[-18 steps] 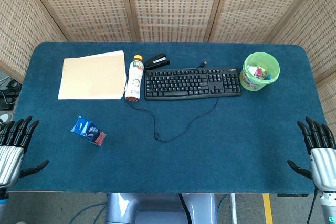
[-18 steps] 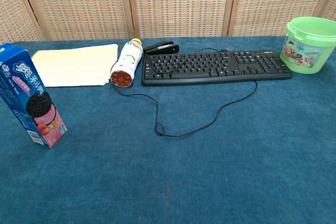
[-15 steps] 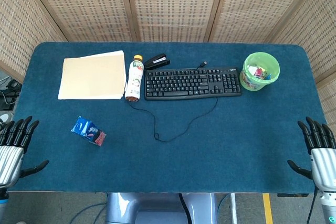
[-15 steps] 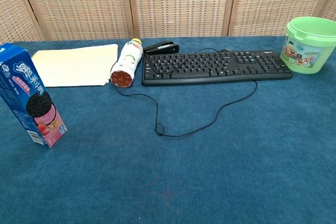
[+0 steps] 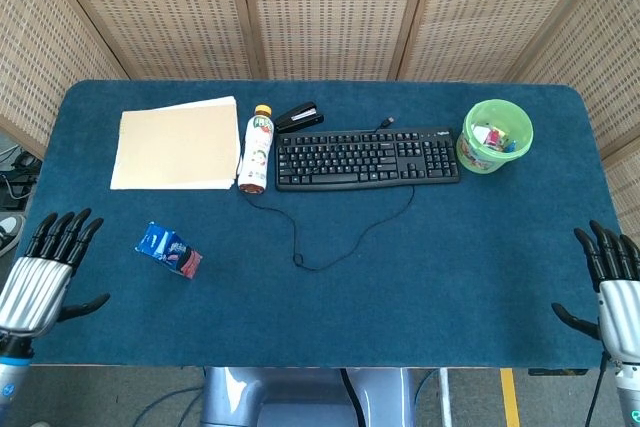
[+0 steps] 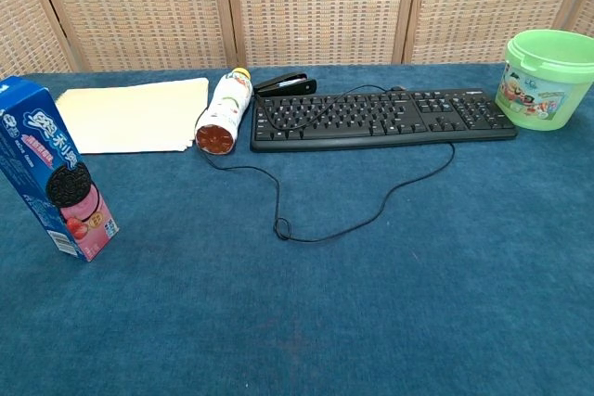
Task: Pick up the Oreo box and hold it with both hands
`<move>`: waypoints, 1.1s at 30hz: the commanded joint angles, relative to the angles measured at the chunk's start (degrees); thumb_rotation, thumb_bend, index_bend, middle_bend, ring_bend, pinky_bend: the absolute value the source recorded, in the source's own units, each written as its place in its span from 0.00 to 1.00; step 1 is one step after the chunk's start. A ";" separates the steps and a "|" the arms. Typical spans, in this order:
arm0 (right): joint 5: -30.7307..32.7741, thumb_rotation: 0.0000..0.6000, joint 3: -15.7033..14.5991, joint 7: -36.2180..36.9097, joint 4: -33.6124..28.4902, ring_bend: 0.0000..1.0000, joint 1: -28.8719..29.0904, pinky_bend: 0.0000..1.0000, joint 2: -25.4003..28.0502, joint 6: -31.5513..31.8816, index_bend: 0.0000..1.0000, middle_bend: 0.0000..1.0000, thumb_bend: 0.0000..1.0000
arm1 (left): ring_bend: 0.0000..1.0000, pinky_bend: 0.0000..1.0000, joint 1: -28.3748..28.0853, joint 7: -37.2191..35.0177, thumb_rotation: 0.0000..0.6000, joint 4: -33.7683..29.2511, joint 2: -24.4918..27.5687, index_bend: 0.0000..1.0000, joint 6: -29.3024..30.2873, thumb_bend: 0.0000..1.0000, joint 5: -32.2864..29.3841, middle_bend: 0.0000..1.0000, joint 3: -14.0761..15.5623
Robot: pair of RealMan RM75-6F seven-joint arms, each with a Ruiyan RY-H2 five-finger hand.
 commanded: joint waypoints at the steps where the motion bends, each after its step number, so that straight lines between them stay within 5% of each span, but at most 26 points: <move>1: 0.05 1.00 0.19 0.25 0.07 0.00 0.07 0.00 0.03 0.07 0.00 0.00 0.00 | 0.00 0.00 -6.91 -1.91 1.00 -0.96 4.77 0.00 -7.34 0.00 -0.26 0.00 -3.76; 11: 1.41 1.00 0.81 -0.80 0.65 0.00 -0.16 0.00 -0.43 0.43 0.00 0.00 0.00 | 0.00 0.00 -18.93 -10.97 1.00 -0.57 9.97 0.00 -25.82 0.00 0.22 0.00 -4.19; 23: 2.31 1.00 1.13 -0.91 0.72 0.00 -0.24 0.00 -0.50 0.23 0.00 0.00 0.00 | 0.06 0.06 -22.40 -6.39 1.00 1.22 7.60 0.07 -30.88 0.00 -3.17 0.00 -3.72; 27: 2.56 1.00 1.26 -0.85 0.81 0.00 -0.16 0.00 -0.52 0.04 0.00 0.00 0.00 | 0.11 0.16 -23.43 -5.03 1.00 2.74 5.30 0.10 -32.18 0.00 -4.79 0.05 -3.58; 29: 2.72 1.00 1.34 -0.75 0.79 0.00 -0.15 0.00 -0.48 -0.01 0.00 0.00 0.00 | 0.16 0.21 -23.78 -4.80 1.00 3.36 4.23 0.16 -32.50 0.00 -5.38 0.11 -3.45; 33: 3.32 1.00 1.51 -0.64 1.02 0.00 -0.13 0.00 -0.52 -0.26 0.00 0.00 0.00 | 0.35 0.37 -24.25 -4.92 1.00 4.70 2.45 0.47 -32.14 0.01 -5.64 0.37 -3.28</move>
